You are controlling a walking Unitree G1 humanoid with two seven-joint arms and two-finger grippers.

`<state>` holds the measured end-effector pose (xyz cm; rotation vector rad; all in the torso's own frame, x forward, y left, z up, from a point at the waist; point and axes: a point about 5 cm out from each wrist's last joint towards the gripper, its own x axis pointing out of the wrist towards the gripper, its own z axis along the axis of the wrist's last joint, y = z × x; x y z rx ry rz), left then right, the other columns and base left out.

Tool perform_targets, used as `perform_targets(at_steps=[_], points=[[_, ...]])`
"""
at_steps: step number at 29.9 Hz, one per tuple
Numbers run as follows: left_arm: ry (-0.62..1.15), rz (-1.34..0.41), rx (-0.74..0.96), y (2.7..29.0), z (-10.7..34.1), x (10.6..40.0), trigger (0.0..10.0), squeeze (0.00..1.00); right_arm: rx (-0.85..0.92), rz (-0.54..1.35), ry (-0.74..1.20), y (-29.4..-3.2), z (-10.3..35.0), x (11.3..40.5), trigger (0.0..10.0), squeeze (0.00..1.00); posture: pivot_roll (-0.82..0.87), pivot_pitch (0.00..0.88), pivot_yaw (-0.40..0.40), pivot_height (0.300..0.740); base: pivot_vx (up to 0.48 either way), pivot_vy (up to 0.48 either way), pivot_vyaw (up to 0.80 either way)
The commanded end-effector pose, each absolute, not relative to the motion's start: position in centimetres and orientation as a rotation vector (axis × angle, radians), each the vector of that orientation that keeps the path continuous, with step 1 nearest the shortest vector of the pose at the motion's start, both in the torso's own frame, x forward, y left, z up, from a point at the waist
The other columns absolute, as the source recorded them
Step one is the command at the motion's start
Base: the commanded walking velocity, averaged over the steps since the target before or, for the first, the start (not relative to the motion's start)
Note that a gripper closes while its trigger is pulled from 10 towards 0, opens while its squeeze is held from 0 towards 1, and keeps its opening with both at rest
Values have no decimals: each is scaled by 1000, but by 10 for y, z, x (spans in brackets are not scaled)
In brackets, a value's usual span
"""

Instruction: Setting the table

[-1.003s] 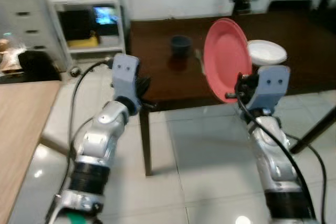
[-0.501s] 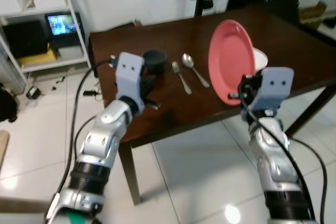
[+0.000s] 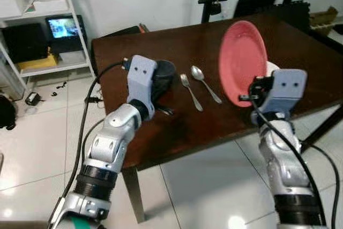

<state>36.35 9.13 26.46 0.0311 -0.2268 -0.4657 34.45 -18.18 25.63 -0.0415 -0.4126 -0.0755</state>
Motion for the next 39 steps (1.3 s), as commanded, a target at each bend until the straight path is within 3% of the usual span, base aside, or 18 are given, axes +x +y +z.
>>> perform_targets(at_steps=[1, 39], points=[[-208, -459, 23, 90, 261, 364, 10000, 0, -46, -75, -419, -182, 256, 343, 10000, 0, -52, 135, 88, 740, 0, 0, 0], [-200, -451, 31, 91, 260, 365, 10000, 0, -49, -72, -423, -181, 257, 344, 10000, 0, -51, 136, 90, 740, 0, 0, 0]])
